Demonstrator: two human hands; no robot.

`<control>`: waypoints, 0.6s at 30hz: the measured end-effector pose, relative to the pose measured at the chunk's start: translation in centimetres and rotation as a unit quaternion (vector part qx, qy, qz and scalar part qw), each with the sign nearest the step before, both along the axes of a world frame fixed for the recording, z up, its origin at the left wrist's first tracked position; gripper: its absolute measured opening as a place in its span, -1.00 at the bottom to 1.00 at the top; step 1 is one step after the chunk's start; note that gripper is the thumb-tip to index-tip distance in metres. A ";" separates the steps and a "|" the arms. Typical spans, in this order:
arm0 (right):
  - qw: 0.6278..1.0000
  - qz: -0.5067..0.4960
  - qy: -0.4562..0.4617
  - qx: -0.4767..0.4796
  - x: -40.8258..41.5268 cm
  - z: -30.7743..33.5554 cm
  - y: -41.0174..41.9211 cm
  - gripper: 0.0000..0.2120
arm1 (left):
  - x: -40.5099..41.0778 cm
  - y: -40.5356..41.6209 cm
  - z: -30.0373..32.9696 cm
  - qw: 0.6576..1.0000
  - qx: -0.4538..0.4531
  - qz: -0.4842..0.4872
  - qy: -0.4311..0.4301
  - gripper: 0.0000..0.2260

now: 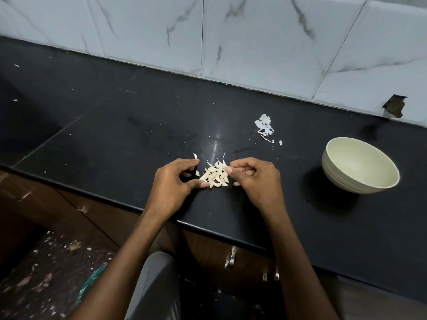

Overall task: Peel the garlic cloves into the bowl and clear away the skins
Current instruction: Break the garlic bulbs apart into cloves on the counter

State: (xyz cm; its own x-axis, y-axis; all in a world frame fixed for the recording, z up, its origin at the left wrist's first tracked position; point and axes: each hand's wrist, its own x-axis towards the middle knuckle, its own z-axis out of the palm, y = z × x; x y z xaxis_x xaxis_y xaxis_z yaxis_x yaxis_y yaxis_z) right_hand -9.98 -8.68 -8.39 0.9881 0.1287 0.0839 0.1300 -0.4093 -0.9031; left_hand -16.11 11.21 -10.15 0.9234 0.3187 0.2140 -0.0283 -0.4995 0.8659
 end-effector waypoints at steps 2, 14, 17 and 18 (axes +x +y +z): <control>0.999 -0.012 -0.015 -0.033 0.3 0.1 0.8 -0.82 | 0.1 0.0 -0.1 1.000 -0.006 0.006 0.000 -0.49; 0.991 0.004 0.061 0.119 1.0 0.1 0.3 -0.90 | 1.5 0.1 0.3 0.999 0.040 0.006 -0.031 -0.88; 0.981 0.010 0.080 0.179 0.8 0.0 -0.4 -0.85 | 3.2 0.0 0.5 0.992 0.126 -0.020 -0.014 -0.80; 0.979 0.010 0.082 0.185 0.7 -0.2 -0.4 -0.84 | 3.8 0.0 0.7 0.989 0.147 -0.032 -0.005 -0.80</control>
